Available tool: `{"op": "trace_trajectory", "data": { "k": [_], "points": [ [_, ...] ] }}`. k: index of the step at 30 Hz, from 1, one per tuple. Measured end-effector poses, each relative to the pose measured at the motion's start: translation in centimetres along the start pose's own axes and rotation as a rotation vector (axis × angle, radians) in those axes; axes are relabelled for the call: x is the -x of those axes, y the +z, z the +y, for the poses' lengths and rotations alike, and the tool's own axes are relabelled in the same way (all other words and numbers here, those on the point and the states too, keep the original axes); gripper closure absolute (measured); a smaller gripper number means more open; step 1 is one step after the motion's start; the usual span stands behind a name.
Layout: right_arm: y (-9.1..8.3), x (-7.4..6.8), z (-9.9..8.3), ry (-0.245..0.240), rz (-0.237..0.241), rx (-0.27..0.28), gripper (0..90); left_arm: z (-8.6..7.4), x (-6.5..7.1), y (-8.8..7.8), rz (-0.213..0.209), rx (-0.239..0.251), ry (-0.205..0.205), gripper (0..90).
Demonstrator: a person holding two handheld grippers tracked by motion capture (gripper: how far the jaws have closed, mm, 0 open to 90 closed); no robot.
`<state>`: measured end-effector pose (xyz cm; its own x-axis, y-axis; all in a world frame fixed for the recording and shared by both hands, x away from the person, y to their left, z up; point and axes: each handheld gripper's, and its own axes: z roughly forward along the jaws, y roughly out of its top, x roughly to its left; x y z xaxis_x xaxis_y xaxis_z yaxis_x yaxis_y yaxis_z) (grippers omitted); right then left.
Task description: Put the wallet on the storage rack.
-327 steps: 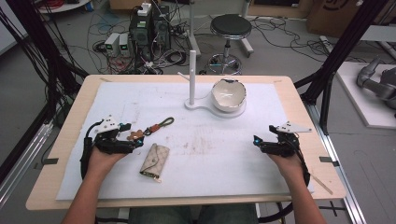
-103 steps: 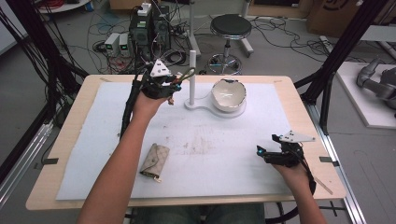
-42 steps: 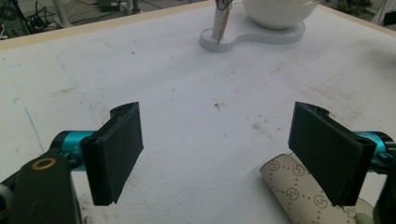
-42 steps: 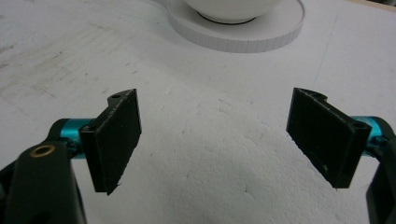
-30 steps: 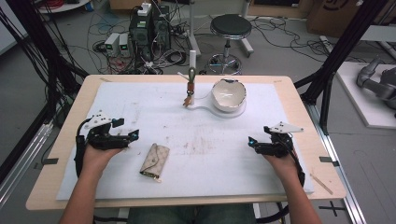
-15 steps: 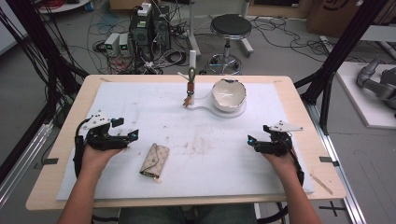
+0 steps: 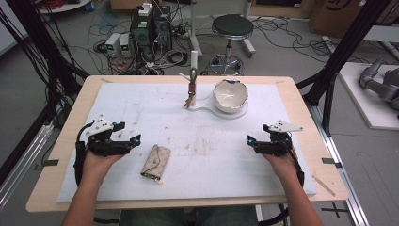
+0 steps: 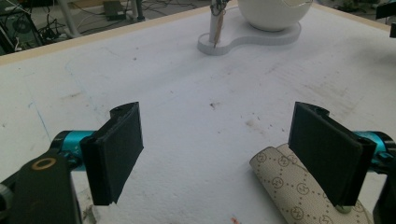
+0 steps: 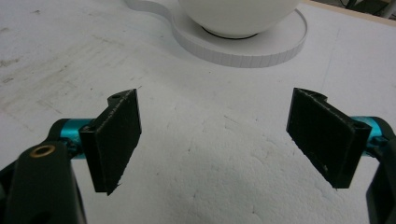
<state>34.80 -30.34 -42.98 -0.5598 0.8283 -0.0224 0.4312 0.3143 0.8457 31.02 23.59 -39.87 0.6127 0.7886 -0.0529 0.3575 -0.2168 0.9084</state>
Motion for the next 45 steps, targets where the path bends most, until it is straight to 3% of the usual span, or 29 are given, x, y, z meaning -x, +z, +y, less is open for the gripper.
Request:
{"op": "trace_trajectory", "data": {
  "k": [8,21,30,33,41,45],
  "points": [
    [0.2,0.0,0.0,-0.009,0.010,0.000,18.1,-0.3,1.0,-0.2,0.003,-0.021,-0.008,17.8],
    [0.2,0.0,0.1,-0.012,0.013,-0.001,18.1,-1.1,4.0,-0.5,-0.005,-0.053,-0.033,17.6],
    [0.3,0.0,0.1,-0.015,0.015,-0.002,18.1,-1.8,6.3,0.5,0.023,-0.115,-0.009,16.6],
    [0.2,0.1,0.1,-0.013,0.016,-0.001,18.1,-2.0,6.9,1.0,0.050,-0.135,-0.003,15.1],
    [0.3,0.2,0.0,-0.007,0.016,-0.006,18.1,-2.5,8.0,2.2,0.040,-0.189,0.010,14.7],
    [0.3,0.2,0.0,-0.011,0.016,-0.008,18.1,-2.9,8.5,3.0,0.030,-0.226,0.036,14.7]
  ]
}}
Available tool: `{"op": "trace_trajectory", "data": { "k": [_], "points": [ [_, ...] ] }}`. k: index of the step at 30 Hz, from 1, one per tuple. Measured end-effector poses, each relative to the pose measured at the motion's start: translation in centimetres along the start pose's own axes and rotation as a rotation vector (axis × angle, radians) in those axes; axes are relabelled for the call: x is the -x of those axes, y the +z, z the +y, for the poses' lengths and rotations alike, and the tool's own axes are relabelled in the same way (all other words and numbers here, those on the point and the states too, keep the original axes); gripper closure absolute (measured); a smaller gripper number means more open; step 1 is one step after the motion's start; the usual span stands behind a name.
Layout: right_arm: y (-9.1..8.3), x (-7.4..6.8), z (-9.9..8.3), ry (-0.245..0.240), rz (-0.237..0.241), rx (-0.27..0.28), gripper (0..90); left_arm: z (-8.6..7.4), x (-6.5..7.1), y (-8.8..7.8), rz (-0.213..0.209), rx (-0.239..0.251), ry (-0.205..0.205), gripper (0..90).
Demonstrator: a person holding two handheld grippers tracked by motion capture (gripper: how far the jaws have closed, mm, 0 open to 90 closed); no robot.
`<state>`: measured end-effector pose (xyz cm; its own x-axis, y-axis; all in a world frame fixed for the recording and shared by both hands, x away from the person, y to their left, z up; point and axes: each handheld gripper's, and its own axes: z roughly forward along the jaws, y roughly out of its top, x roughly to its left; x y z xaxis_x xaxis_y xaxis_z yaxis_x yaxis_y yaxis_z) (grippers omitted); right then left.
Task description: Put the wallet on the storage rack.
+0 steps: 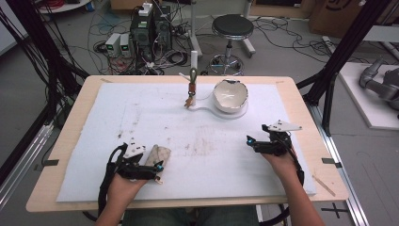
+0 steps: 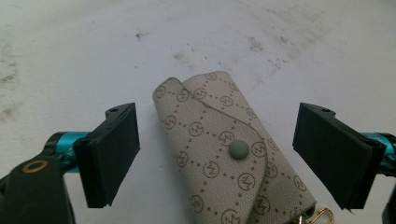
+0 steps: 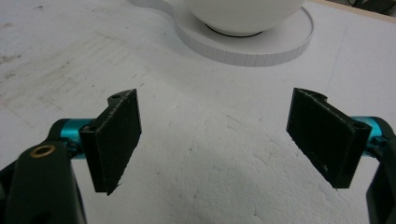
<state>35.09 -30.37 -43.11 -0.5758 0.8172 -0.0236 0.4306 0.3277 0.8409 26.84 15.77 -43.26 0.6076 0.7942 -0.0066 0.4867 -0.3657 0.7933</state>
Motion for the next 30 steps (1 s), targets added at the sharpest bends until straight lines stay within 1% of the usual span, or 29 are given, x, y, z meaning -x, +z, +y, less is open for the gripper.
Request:
{"op": "trace_trajectory", "data": {
  "k": [4,5,6,8,12,13,14,16,19,22,26,30],
  "points": [
    [-0.1,0.0,0.0,0.002,0.003,0.000,18.1,0.0,0.5,0.6,0.011,-0.032,0.027,14.7],
    [-0.1,0.0,0.0,0.001,0.002,-0.001,18.1,-0.1,0.6,0.7,0.022,-0.041,0.028,14.7],
    [-0.1,0.0,0.0,-0.006,0.003,-0.005,18.1,-0.1,0.7,0.9,0.032,-0.053,0.036,14.7],
    [0.0,0.0,0.0,-0.004,0.007,-0.008,18.1,-0.2,1.0,1.2,0.053,-0.080,0.059,14.7],
    [0.1,-0.1,0.0,-0.009,0.006,-0.011,18.1,-0.5,1.6,1.9,0.064,-0.127,0.089,14.6],
    [0.1,-0.1,0.0,-0.011,0.006,-0.013,18.1,-0.6,1.7,2.1,0.075,-0.135,0.087,14.1],
    [0.1,-0.1,0.0,-0.011,0.008,-0.013,18.1,-0.6,1.7,2.1,0.077,-0.131,0.076,13.2],
    [0.1,-0.1,0.0,-0.008,0.007,-0.014,18.1,-0.8,1.6,2.1,0.071,-0.126,0.048,13.3],
    [0.1,-0.1,0.0,-0.010,0.007,-0.015,18.1,-1.3,1.1,2.1,0.046,-0.113,-0.040,13.3],
    [0.2,-0.1,-0.1,-0.011,0.006,-0.022,18.1,-1.5,1.1,2.1,0.046,-0.097,-0.033,13.2],
    [0.3,-0.2,-0.1,-0.021,0.007,-0.024,18.1,-1.5,1.1,2.1,0.045,-0.097,-0.035,13.2],
    [0.3,-0.2,-0.1,-0.017,0.004,-0.025,18.1,-1.5,1.0,2.1,0.040,-0.102,-0.032,13.8]
  ]
}}
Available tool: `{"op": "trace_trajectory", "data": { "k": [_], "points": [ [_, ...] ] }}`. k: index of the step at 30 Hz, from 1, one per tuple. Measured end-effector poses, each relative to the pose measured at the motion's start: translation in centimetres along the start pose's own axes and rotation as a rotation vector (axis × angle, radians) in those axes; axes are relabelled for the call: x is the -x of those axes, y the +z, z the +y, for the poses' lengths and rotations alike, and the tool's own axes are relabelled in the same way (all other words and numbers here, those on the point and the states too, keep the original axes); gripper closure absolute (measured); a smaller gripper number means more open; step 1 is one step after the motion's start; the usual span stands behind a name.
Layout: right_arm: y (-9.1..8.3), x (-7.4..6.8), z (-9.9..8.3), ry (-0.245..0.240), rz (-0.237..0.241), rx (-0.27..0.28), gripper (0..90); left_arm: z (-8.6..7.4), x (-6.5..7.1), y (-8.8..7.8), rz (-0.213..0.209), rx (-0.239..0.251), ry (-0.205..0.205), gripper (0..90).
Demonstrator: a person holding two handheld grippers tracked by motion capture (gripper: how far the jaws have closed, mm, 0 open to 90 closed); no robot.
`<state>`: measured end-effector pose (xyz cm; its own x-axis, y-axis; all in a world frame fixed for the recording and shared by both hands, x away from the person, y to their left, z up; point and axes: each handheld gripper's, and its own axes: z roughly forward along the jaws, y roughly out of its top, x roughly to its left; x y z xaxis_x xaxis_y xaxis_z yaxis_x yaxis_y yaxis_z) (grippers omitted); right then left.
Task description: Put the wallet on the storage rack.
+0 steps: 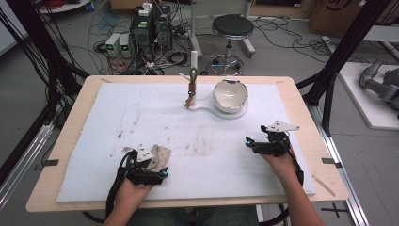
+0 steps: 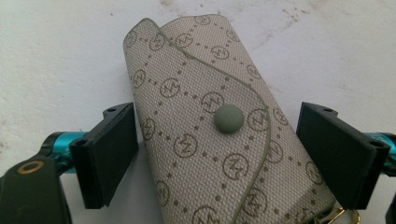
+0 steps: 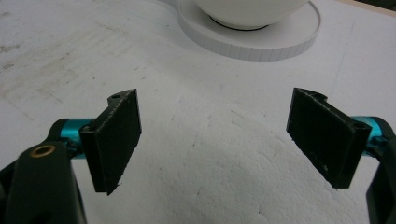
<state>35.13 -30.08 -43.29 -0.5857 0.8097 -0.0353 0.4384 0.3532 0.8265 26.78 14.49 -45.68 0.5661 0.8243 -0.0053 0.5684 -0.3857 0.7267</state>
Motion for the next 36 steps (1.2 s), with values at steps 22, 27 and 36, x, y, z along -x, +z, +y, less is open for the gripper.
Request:
{"op": "trace_trajectory", "data": {
  "k": [22,27,36],
  "points": [
    [-0.1,0.1,0.0,0.006,0.002,0.011,18.1,0.7,-0.3,-0.6,-0.050,0.017,0.032,37.2],
    [0.0,0.1,0.0,0.004,-0.001,0.004,18.1,1.2,-0.6,-1.3,-0.053,0.049,0.052,37.7],
    [-0.1,0.1,0.0,0.002,-0.005,0.000,18.1,2.3,-0.9,-2.5,-0.074,0.097,0.079,38.0]
  ]
}}
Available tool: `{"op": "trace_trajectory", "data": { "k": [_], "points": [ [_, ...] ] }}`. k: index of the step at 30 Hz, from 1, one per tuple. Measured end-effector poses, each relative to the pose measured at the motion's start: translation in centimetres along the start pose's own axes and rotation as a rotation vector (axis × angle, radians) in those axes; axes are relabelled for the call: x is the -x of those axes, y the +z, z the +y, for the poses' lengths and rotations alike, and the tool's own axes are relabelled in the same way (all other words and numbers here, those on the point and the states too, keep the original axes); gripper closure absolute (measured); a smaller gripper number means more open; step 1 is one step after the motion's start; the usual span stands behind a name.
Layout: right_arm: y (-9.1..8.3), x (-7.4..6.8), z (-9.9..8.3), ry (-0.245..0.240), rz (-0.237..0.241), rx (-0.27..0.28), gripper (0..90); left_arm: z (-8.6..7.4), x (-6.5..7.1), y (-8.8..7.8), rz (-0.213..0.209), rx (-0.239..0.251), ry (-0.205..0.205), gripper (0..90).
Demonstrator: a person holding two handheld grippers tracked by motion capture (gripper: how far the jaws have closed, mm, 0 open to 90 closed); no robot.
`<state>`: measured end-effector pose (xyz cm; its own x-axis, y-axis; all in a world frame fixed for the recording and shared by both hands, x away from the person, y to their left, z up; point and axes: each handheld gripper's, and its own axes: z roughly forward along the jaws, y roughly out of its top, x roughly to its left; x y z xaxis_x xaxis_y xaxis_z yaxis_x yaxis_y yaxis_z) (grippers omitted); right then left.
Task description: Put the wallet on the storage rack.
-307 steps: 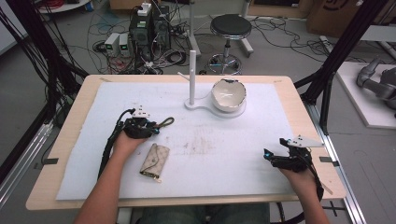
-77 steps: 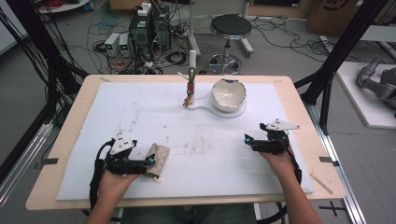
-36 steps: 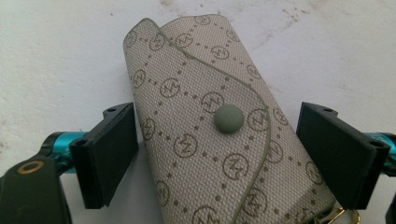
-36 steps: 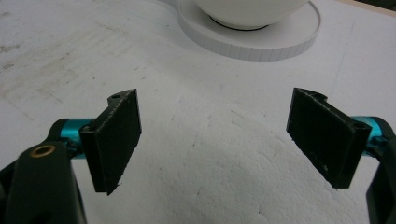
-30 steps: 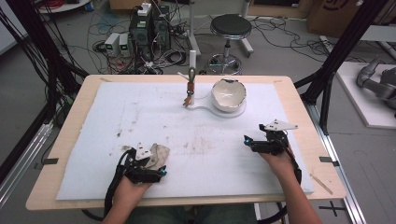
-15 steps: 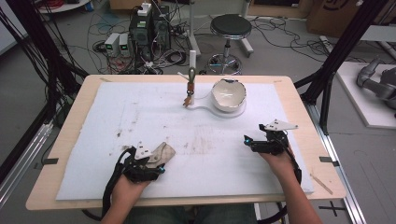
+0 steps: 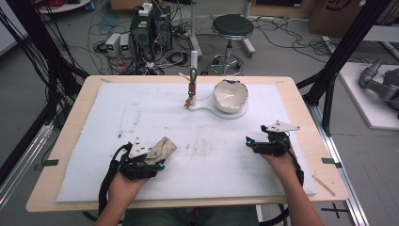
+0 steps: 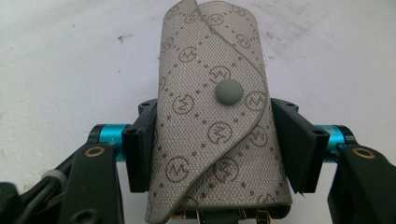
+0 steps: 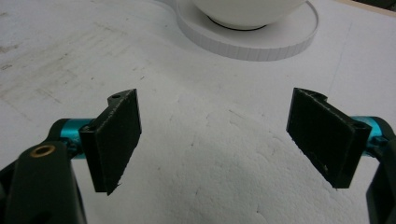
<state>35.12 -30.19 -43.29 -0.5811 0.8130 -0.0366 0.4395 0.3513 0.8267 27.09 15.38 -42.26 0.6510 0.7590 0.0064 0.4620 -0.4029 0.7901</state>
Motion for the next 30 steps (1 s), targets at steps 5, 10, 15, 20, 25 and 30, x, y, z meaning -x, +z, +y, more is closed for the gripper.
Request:
{"op": "trace_trajectory", "data": {
  "k": [5,10,15,20,25,30],
  "points": [
    [-0.3,0.0,-0.2,0.001,-0.007,-0.002,18.1,1.2,-0.5,-0.1,-0.013,0.014,0.015,38.1],
    [-0.6,-0.1,-0.5,0.004,-0.019,-0.007,18.1,2.8,-0.7,0.2,-0.028,0.035,0.031,38.1],
    [-1.1,-0.2,-0.8,0.004,-0.021,-0.006,18.1,5.1,-0.7,0.6,-0.057,0.047,0.065,38.1],
    [-1.5,-0.4,-1.1,-0.002,-0.022,-0.010,18.1,7.7,-0.2,1.3,-0.077,0.051,0.119,38.1],
    [-1.8,-0.3,-1.4,0.002,-0.021,-0.009,18.1,10.3,-0.2,2.0,-0.097,0.073,0.139,38.1],
    [-1.9,-0.3,-1.4,0.003,-0.018,-0.005,18.1,12.7,0.1,2.9,-0.101,0.082,0.152,38.2]
  ]
}}
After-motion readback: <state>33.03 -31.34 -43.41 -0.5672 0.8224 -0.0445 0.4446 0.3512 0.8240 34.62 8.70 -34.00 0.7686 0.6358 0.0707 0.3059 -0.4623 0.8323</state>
